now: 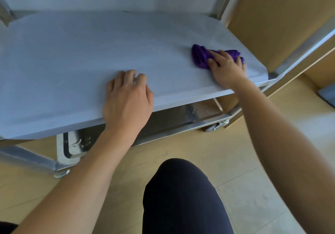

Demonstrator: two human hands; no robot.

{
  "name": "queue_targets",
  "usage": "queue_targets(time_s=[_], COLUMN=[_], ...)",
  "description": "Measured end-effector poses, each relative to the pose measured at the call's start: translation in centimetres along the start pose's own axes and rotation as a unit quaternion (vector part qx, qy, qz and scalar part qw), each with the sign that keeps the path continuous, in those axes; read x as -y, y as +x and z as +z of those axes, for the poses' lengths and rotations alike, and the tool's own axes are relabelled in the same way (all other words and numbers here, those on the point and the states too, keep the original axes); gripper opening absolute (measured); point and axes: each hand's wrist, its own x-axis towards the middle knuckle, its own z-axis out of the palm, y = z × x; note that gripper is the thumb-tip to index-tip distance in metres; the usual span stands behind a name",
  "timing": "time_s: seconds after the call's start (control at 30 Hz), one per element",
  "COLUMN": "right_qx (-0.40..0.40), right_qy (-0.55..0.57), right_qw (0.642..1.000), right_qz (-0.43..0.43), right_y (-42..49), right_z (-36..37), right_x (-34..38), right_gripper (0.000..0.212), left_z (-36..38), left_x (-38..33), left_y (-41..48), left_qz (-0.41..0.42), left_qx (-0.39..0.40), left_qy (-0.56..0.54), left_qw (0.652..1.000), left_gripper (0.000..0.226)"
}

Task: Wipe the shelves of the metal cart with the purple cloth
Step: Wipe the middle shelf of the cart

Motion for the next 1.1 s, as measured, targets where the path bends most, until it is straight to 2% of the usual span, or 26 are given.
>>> queue_targets(time_s=[0.1, 0.23, 0.33, 0.43, 0.53, 0.63, 0.77, 0.87, 1.0, 1.1], right_qx=[0.0, -0.024, -0.036, -0.068, -0.057, -0.028, -0.025, -0.006, -0.021, -0.043], right_qy=[0.012, 0.023, 0.04, 0.025, 0.032, 0.031, 0.013, 0.011, 0.028, 0.045], right_qw=[0.998, 0.999, 0.998, 0.991, 0.988, 0.993, 0.999, 0.997, 0.998, 0.998], right_qz=[0.056, 0.04, -0.013, -0.113, -0.14, -0.108, 0.025, 0.073, 0.061, -0.02], right_y=[1.2, -0.1, -3.6, -8.5, -9.4, -5.6, -0.4, 0.7, -1.0, -4.8], right_z=[-1.1, -0.6, 0.7, 3.0, 3.2, 2.1, 0.0, -1.6, -1.1, 0.7], right_x=[-3.7, -2.9, 1.3, 6.5, 7.3, 3.3, -4.1, -6.8, -4.9, -0.1], right_gripper=[0.048, 0.048, 0.047, 0.046, 0.046, 0.046, 0.048, 0.049, 0.048, 0.047], left_z=[0.2, 0.2, 0.2, 0.2, 0.1, 0.1, 0.2, 0.2, 0.3, 0.2], left_x=[-0.4, -0.6, -0.6, -0.6, -0.4, -0.7, -1.1, -1.5, -1.8, -1.8], left_y=[0.0, -0.1, -0.1, -0.1, -0.1, -0.1, -0.3, -0.2, -0.4, -0.2], left_qz=[0.001, -0.001, 0.0, -0.002, -0.002, -0.002, 0.002, 0.003, 0.003, -0.001], left_qx=[0.003, 0.004, 0.004, 0.006, 0.01, 0.01, 0.012, 0.016, 0.013, 0.012], left_qy=[0.015, 0.026, 0.031, 0.032, 0.03, 0.025, 0.024, 0.024, 0.027, 0.025], left_qw=[1.0, 1.0, 1.0, 0.999, 0.999, 1.0, 1.0, 1.0, 1.0, 1.0], left_gripper=[0.035, 0.033, 0.032, 0.033, 0.035, 0.034, 0.033, 0.033, 0.03, 0.029])
